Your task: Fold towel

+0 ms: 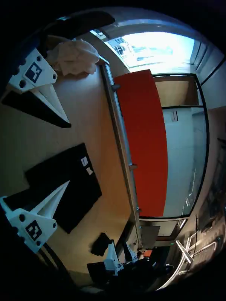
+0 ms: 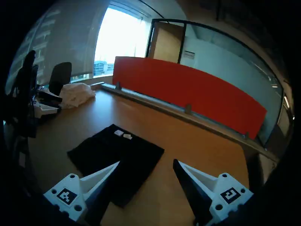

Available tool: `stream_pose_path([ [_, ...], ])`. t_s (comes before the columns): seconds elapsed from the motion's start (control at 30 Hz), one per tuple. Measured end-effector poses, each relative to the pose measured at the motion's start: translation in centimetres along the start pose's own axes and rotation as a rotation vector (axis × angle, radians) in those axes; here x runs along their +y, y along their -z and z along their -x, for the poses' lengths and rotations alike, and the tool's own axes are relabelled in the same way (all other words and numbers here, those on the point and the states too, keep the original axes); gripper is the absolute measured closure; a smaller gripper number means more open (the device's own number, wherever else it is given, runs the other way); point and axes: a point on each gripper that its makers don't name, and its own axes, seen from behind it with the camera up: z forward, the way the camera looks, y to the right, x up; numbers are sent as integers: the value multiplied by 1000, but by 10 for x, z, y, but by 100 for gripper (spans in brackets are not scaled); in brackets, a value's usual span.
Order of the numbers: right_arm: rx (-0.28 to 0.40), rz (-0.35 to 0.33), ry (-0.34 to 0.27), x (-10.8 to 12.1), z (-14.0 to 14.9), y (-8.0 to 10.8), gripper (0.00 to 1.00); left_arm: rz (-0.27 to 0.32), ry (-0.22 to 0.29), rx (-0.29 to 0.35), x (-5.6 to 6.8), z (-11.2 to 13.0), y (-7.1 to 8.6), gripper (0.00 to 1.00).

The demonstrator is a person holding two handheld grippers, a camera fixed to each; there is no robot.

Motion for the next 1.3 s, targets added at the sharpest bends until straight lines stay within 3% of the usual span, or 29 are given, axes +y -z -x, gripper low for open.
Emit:
stream_pose_path([
  [0.77,-228,-147,30,-48,112,-39,0,123,-77,-250,39,105,-34,8],
  [1.3,-366,-220,50,-62,164,-42,2,202,-108,-389,63,153,-47,8],
])
